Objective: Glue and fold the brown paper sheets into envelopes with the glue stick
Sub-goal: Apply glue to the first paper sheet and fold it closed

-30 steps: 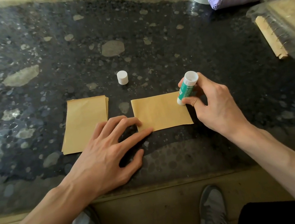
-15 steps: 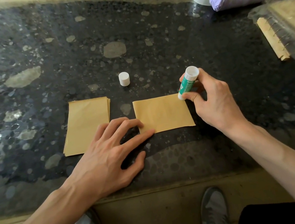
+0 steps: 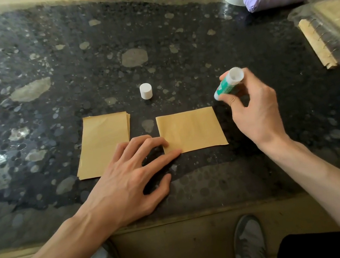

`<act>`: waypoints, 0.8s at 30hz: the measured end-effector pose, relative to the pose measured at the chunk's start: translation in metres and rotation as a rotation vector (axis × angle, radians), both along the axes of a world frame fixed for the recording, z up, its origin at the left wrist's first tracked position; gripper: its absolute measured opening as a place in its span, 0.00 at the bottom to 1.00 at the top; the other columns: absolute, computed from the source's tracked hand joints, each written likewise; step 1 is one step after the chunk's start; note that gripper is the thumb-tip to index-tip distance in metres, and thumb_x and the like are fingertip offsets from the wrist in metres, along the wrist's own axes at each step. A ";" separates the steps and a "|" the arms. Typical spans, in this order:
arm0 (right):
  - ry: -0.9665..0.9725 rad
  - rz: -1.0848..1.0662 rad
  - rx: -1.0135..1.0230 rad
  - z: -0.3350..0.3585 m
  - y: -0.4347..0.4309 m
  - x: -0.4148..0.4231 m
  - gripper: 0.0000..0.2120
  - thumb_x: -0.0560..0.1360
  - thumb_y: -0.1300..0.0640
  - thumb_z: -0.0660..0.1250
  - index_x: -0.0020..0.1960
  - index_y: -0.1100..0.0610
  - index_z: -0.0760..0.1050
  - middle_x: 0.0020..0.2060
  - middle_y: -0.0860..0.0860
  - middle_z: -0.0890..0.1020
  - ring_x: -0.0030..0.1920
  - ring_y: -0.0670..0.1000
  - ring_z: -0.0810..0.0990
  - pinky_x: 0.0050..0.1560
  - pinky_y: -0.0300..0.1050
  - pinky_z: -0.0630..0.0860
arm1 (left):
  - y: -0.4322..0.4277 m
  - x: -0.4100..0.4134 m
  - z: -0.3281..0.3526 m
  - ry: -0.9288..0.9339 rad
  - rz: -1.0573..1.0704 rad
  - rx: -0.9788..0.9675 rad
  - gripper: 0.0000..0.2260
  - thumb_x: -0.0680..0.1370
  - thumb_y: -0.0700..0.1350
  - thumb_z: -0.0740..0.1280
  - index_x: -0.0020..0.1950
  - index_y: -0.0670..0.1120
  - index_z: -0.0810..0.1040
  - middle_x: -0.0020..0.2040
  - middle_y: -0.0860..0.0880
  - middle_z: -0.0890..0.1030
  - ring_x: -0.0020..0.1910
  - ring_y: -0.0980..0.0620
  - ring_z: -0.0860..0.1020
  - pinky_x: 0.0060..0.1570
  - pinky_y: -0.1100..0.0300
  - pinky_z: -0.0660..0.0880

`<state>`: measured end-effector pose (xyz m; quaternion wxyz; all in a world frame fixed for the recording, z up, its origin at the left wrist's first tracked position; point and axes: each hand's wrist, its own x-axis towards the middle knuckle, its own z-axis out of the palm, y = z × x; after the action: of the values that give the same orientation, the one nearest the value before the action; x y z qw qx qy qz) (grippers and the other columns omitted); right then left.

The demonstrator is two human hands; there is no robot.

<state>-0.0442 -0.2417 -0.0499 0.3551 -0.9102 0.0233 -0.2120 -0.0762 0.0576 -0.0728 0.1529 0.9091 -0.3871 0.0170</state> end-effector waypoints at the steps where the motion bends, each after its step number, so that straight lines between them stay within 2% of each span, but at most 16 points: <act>1: -0.030 -0.016 0.042 0.003 0.000 -0.001 0.14 0.79 0.60 0.74 0.63 0.56 0.77 0.55 0.43 0.81 0.55 0.38 0.80 0.58 0.31 0.76 | 0.000 0.000 0.000 -0.001 0.001 -0.003 0.23 0.83 0.57 0.62 0.80 0.58 0.68 0.74 0.53 0.71 0.74 0.48 0.69 0.70 0.49 0.67; 3: -0.051 0.007 0.135 0.010 0.004 -0.002 0.15 0.79 0.59 0.74 0.64 0.56 0.77 0.54 0.44 0.82 0.55 0.38 0.81 0.57 0.32 0.76 | -0.001 -0.001 0.001 -0.008 0.003 -0.006 0.23 0.83 0.57 0.62 0.79 0.58 0.69 0.74 0.53 0.71 0.73 0.48 0.69 0.69 0.49 0.67; 6: 0.002 0.098 0.282 0.017 0.019 -0.008 0.15 0.79 0.57 0.74 0.64 0.56 0.77 0.53 0.46 0.84 0.54 0.46 0.85 0.56 0.41 0.81 | -0.001 -0.001 0.001 -0.025 0.006 -0.015 0.23 0.83 0.56 0.62 0.79 0.57 0.70 0.73 0.52 0.72 0.72 0.48 0.70 0.67 0.49 0.68; 9: 0.095 0.198 0.366 0.018 0.040 -0.013 0.14 0.78 0.57 0.75 0.62 0.55 0.78 0.51 0.47 0.85 0.53 0.46 0.86 0.54 0.41 0.82 | -0.002 -0.001 0.001 -0.038 0.006 -0.033 0.23 0.83 0.56 0.62 0.79 0.56 0.71 0.73 0.53 0.73 0.71 0.48 0.71 0.66 0.49 0.69; 11: 0.153 0.257 0.351 0.015 0.051 -0.016 0.14 0.78 0.55 0.76 0.62 0.54 0.79 0.51 0.46 0.85 0.53 0.45 0.85 0.54 0.41 0.82 | -0.001 -0.001 0.001 -0.039 0.003 -0.036 0.24 0.83 0.56 0.62 0.79 0.56 0.70 0.73 0.53 0.74 0.72 0.49 0.71 0.67 0.50 0.69; 13: 0.186 0.293 0.289 0.012 0.058 -0.015 0.16 0.78 0.53 0.76 0.63 0.52 0.78 0.53 0.43 0.85 0.54 0.45 0.85 0.57 0.45 0.82 | -0.001 -0.001 0.001 -0.036 0.005 -0.040 0.24 0.82 0.57 0.63 0.79 0.55 0.70 0.73 0.53 0.74 0.72 0.50 0.71 0.68 0.52 0.69; 16: 0.207 0.325 0.215 0.010 0.064 -0.014 0.18 0.78 0.53 0.76 0.66 0.49 0.78 0.55 0.40 0.84 0.56 0.43 0.83 0.60 0.50 0.81 | 0.000 -0.001 0.000 -0.033 0.005 -0.059 0.22 0.82 0.57 0.63 0.76 0.53 0.74 0.73 0.53 0.75 0.73 0.51 0.71 0.71 0.55 0.67; 19: 0.228 0.346 0.150 0.011 0.069 -0.013 0.19 0.78 0.53 0.75 0.67 0.47 0.77 0.56 0.39 0.83 0.58 0.41 0.82 0.61 0.46 0.80 | 0.001 -0.001 0.000 -0.034 -0.006 -0.078 0.20 0.82 0.55 0.64 0.73 0.52 0.77 0.73 0.52 0.76 0.73 0.51 0.72 0.71 0.56 0.67; 24: 0.260 0.397 0.039 0.011 0.076 -0.015 0.16 0.79 0.57 0.74 0.65 0.47 0.78 0.54 0.39 0.83 0.59 0.37 0.79 0.58 0.28 0.73 | 0.001 -0.002 0.001 -0.055 -0.025 -0.086 0.19 0.81 0.51 0.66 0.72 0.51 0.79 0.71 0.49 0.75 0.70 0.49 0.73 0.67 0.53 0.70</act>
<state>-0.0590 -0.1652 -0.0385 0.4013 -0.9096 -0.1065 -0.0187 -0.0784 0.0585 -0.0713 0.1815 0.8959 -0.4015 0.0564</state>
